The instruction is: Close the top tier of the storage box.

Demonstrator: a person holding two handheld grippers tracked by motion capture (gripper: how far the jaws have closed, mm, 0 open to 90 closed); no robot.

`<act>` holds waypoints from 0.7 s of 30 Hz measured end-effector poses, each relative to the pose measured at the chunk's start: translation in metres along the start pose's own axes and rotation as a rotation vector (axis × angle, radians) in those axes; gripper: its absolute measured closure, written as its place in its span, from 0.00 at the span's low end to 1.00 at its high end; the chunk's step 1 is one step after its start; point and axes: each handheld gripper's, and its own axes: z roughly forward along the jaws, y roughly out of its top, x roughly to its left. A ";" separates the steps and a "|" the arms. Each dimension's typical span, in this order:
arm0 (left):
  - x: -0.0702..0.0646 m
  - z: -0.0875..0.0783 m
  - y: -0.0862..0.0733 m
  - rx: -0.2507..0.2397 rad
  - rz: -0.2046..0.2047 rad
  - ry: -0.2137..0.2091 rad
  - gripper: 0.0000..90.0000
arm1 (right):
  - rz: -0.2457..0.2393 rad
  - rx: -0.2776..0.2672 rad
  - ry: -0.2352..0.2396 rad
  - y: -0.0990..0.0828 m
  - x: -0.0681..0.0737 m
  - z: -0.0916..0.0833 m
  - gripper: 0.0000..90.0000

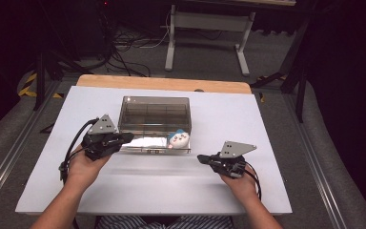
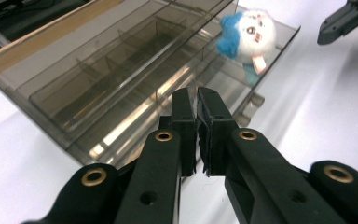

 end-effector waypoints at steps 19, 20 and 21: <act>0.009 -0.024 -0.039 0.021 -0.043 0.006 0.94 | -0.010 -0.003 -0.001 0.012 0.004 0.011 1.00; 0.011 -0.025 -0.041 0.027 -0.044 -0.001 0.94 | -0.007 -0.006 -0.002 0.012 0.004 0.011 1.00; 0.011 -0.025 -0.041 0.027 -0.044 -0.001 0.94 | -0.003 -0.009 -0.002 0.011 0.004 0.010 1.00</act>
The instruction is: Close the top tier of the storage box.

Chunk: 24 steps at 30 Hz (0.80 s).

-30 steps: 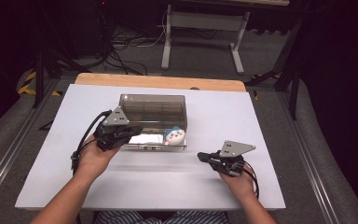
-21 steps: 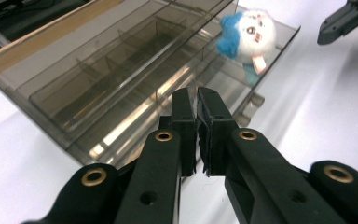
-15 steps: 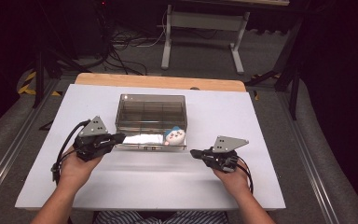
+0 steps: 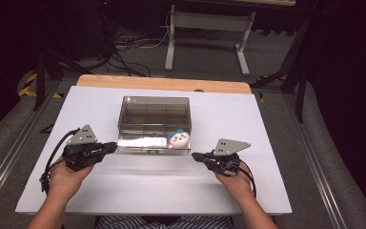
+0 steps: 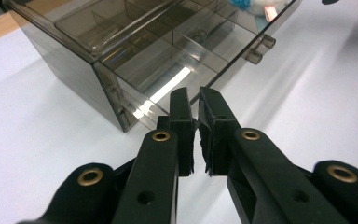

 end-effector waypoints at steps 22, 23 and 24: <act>0.008 0.011 -0.006 0.175 0.010 -0.051 0.93 | 0.016 0.007 -0.019 0.002 0.006 0.015 1.00; 0.008 0.012 -0.006 0.180 0.004 -0.051 0.93 | 0.018 0.006 -0.021 0.002 0.006 0.015 1.00; 0.008 0.012 -0.006 0.180 0.004 -0.051 0.93 | 0.019 0.006 -0.024 0.002 0.006 0.015 1.00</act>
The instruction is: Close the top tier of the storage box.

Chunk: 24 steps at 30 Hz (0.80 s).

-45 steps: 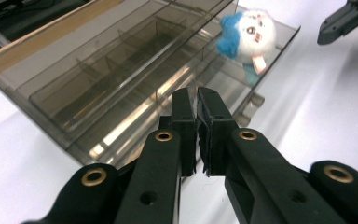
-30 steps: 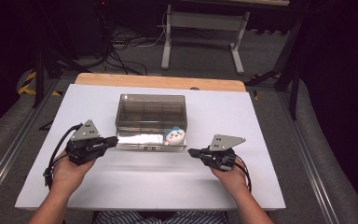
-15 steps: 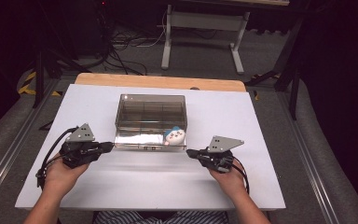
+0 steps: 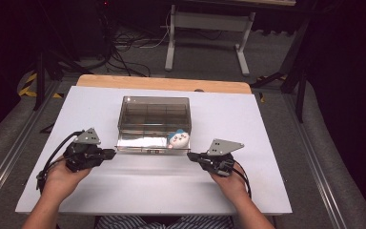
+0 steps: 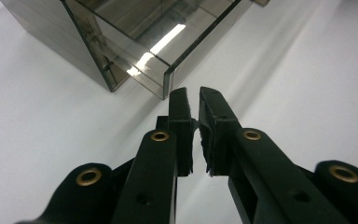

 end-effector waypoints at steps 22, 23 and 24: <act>0.002 0.012 0.001 0.012 -0.022 0.047 0.96 | 0.034 -0.004 -0.033 0.001 -0.001 0.006 1.00; 0.002 0.012 0.001 0.011 -0.027 0.044 0.96 | 0.034 -0.003 -0.036 0.002 -0.001 0.006 1.00; 0.002 0.012 0.001 0.011 -0.027 0.044 0.96 | 0.034 -0.003 -0.036 0.002 -0.001 0.006 1.00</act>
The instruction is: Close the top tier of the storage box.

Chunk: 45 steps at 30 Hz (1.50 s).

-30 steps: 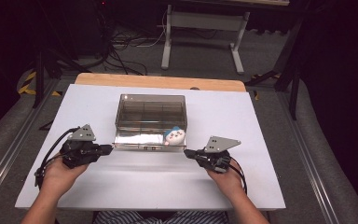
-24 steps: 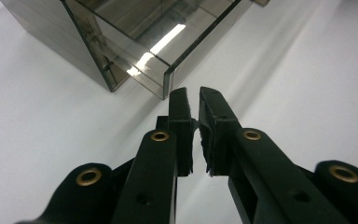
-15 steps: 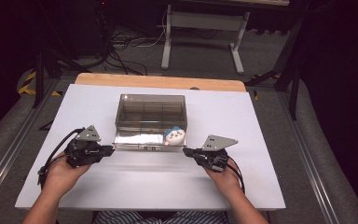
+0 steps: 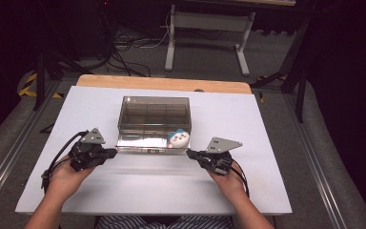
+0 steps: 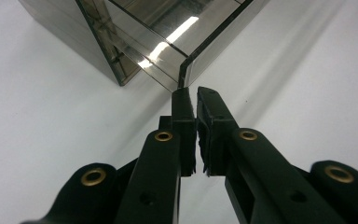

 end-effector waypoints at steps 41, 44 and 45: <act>0.004 0.010 0.006 -0.126 -0.097 0.046 0.96 | 0.080 -0.032 -0.034 0.011 -0.021 0.011 1.00; 0.005 0.011 0.007 -0.133 -0.103 0.052 0.96 | 0.079 -0.029 -0.034 0.011 -0.021 0.012 1.00; 0.005 0.011 0.007 -0.133 -0.102 0.055 0.96 | 0.079 -0.029 -0.034 0.012 -0.022 0.013 1.00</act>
